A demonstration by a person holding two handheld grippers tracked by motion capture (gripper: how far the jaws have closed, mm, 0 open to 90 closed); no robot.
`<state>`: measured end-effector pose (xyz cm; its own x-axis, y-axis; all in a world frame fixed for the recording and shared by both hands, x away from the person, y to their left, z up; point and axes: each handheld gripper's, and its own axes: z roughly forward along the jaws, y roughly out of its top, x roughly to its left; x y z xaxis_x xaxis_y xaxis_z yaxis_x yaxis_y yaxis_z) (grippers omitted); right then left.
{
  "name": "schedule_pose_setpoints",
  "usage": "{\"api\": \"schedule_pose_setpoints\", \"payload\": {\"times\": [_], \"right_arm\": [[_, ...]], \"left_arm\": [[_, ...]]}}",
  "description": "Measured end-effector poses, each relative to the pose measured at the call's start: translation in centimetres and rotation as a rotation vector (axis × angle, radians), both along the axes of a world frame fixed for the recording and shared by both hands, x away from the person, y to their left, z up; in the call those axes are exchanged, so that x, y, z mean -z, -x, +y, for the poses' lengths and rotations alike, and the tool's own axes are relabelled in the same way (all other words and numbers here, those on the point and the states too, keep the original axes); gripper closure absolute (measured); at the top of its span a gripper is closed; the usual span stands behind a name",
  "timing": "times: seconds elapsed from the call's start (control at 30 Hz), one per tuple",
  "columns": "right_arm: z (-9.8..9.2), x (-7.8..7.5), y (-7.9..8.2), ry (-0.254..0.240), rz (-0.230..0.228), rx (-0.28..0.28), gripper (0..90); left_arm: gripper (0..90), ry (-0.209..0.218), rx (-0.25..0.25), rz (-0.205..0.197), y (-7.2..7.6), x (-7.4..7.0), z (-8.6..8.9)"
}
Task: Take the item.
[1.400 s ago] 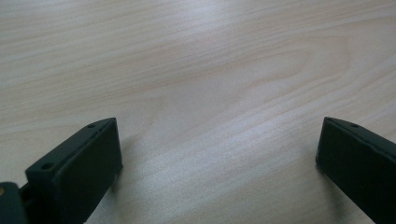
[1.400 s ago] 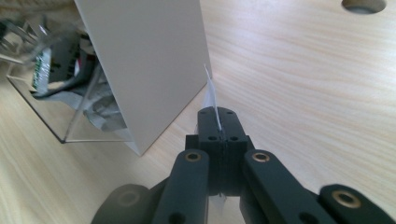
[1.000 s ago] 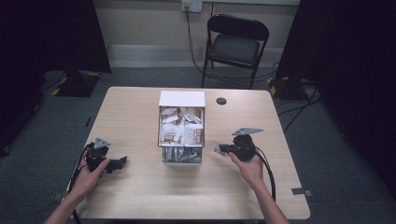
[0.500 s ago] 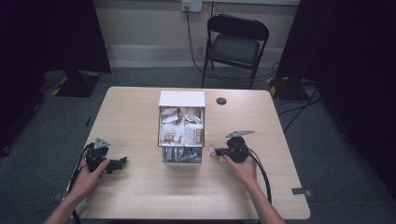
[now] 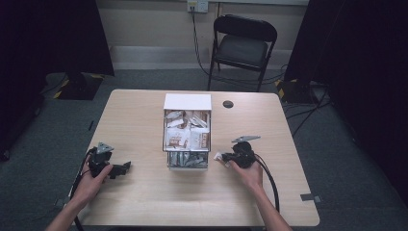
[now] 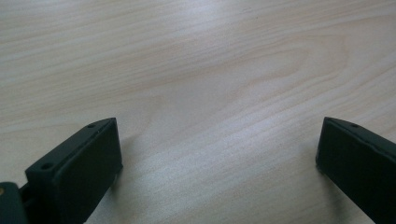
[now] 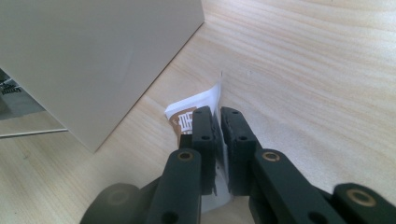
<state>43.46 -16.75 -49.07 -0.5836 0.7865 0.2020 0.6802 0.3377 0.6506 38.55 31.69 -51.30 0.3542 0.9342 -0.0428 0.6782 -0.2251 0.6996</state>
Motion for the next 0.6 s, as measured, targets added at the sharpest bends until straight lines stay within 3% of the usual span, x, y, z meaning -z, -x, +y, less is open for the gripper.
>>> {"api": "schedule_pose_setpoints", "payload": {"times": [0.2,0.37,0.53,0.6], "right_arm": [[-0.06,0.07,-0.1,0.02,-0.007,0.022,77.4],[-0.25,0.04,-0.21,0.038,-0.022,0.046,65.5],[-0.72,-0.37,-0.28,0.024,-0.042,0.08,52.1],[-0.8,-0.62,-0.26,0.019,-0.056,0.089,50.8]], "left_arm": [[0.0,-0.001,0.001,0.0,0.0,0.0,0.0],[0.0,-0.001,0.001,0.0,0.0,0.0,0.0],[0.0,-0.001,0.001,0.0,0.0,0.0,0.01],[0.0,0.0,0.0,0.0,0.0,0.0,0.0]]}}
